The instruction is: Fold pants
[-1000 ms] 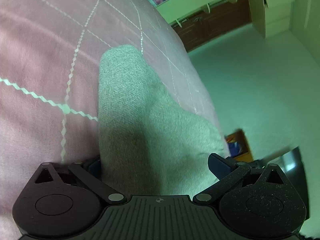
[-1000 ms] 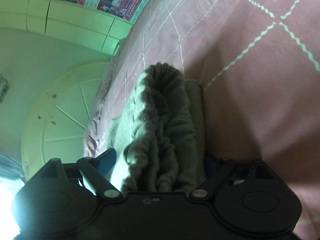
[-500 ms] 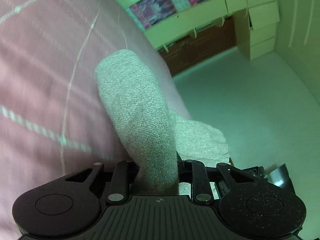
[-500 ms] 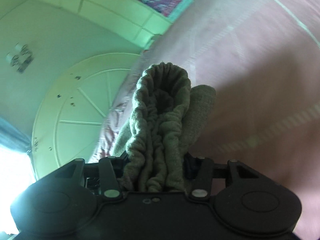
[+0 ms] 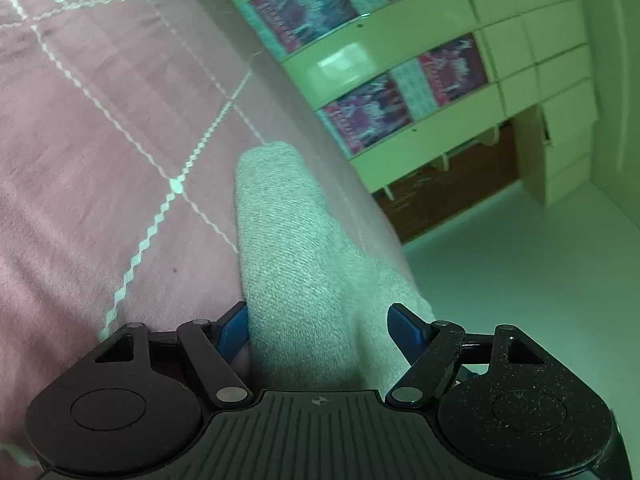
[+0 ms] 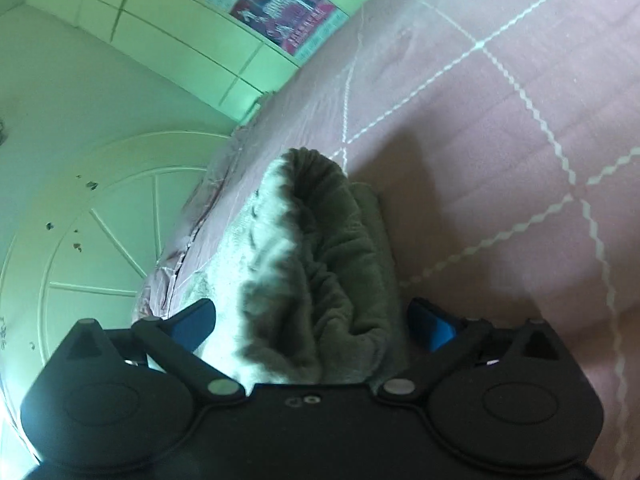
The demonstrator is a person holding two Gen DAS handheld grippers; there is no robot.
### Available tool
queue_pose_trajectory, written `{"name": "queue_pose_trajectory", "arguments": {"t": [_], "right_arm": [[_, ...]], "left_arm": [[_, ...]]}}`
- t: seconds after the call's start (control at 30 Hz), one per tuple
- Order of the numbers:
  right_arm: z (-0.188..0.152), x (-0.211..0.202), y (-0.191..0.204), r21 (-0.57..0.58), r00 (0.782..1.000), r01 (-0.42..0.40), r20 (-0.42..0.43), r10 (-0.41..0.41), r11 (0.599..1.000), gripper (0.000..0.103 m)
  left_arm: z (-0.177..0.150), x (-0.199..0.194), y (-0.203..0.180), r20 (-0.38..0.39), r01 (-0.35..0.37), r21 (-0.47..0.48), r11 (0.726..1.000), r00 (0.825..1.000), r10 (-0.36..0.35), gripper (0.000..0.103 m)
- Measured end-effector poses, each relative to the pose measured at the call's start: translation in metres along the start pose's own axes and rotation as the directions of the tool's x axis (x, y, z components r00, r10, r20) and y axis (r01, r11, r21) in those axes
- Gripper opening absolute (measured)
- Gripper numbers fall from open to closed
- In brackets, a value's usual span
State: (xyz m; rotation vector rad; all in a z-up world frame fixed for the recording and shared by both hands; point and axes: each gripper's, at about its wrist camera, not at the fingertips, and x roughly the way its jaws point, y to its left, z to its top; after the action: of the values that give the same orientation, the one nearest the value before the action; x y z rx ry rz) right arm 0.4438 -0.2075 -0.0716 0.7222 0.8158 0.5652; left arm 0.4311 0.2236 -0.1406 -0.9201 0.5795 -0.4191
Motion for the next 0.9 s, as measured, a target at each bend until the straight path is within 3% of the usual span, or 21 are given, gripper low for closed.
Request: {"name": "queue_pose_trajectory", "arguments": {"t": [0.07, 0.17, 0.23, 0.37, 0.43, 0.53, 0.63, 0.73, 0.87, 0.9], "right_arm": [[-0.001, -0.021, -0.001, 0.04, 0.999, 0.007, 0.05, -0.009, 0.999, 0.097], [-0.011, -0.06, 0.0, 0.035, 0.994, -0.023, 0.104, 0.019, 0.999, 0.097], [-0.027, -0.086, 0.007, -0.012, 0.995, 0.008, 0.102, -0.007, 1.0, 0.097], [-0.062, -0.136, 0.021, -0.099, 0.993, 0.056, 0.109, -0.045, 0.993, 0.097], [-0.09, -0.164, 0.026, -0.12, 0.984, 0.057, 0.176, -0.035, 0.991, 0.097], [-0.12, -0.192, 0.038, -0.194, 0.959, 0.163, 0.263, -0.109, 0.967, 0.097], [-0.154, -0.216, 0.057, -0.281, 0.941, 0.27, 0.281, -0.19, 0.921, 0.097], [-0.181, -0.235, 0.082, -0.35, 0.92, 0.349, 0.302, -0.248, 0.869, 0.097], [-0.214, -0.257, 0.106, -0.412, 0.901, 0.382, 0.367, -0.234, 0.827, 0.097], [-0.22, -0.262, 0.109, -0.424, 0.896, 0.385, 0.383, -0.223, 0.82, 0.097]], "left_arm": [[-0.002, -0.008, -0.007, -0.003, -0.03, 0.029, 0.999, 1.0, 0.031, 0.076], [-0.021, -0.039, -0.023, 0.031, -0.128, 0.143, 0.981, 0.992, 0.125, 0.088], [-0.033, -0.064, -0.035, 0.055, -0.205, 0.229, 0.951, 0.979, 0.198, 0.103], [-0.062, -0.13, -0.062, 0.123, -0.381, 0.36, 0.851, 0.924, 0.362, 0.103], [-0.08, -0.16, -0.078, 0.185, -0.454, 0.381, 0.805, 0.891, 0.414, 0.103], [-0.104, -0.194, -0.094, 0.257, -0.508, 0.375, 0.775, 0.86, 0.44, 0.103], [-0.129, -0.22, -0.115, 0.29, -0.548, 0.362, 0.754, 0.835, 0.467, 0.103], [-0.16, -0.235, -0.14, 0.319, -0.564, 0.4, 0.723, 0.825, 0.467, 0.103], [-0.199, -0.257, -0.179, 0.384, -0.586, 0.453, 0.672, 0.808, 0.446, 0.103], [-0.209, -0.264, -0.188, 0.389, -0.577, 0.461, 0.674, 0.814, 0.431, 0.103]]}}
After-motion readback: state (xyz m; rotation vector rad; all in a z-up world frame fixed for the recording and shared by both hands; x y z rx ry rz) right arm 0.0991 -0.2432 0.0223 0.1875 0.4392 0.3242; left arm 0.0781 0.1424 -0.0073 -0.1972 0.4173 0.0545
